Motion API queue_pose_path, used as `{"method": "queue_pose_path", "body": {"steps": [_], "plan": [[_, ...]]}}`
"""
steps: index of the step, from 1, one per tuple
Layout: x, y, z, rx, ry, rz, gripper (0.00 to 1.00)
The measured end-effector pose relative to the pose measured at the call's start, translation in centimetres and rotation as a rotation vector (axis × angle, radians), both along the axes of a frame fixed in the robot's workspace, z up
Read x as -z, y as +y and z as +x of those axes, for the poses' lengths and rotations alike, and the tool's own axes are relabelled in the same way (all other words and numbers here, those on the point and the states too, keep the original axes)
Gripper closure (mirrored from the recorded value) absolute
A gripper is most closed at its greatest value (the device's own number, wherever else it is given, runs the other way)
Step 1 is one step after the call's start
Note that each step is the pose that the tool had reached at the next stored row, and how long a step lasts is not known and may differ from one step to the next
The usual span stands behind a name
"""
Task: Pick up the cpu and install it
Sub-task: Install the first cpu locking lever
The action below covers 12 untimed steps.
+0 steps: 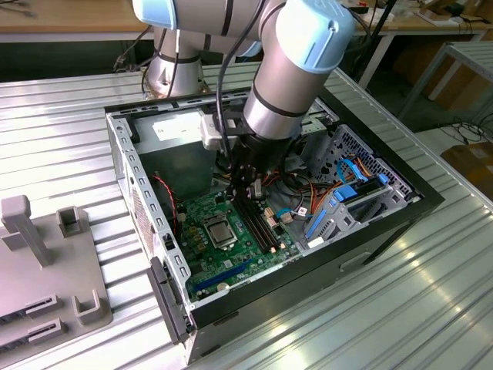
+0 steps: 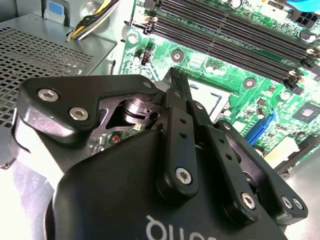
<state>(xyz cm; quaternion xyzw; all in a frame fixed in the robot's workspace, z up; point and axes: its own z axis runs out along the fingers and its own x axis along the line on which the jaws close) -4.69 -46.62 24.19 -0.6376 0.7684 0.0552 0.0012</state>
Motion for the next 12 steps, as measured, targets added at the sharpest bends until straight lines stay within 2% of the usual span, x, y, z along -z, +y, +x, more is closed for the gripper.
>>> {"method": "queue_pose_path", "body": {"steps": [1, 7, 10, 12], "plan": [[-0.07, 0.01, -0.08, -0.003, -0.0055, -0.0016, 0.89], [-0.11, -0.01, -0.37, -0.018, -0.0231, -0.0101, 0.89], [-0.1, 0.0, -0.52, -0.028, -0.0349, -0.0118, 0.89], [-0.11, 0.0, -0.66, -0.033, -0.0385, -0.0121, 0.89]]}}
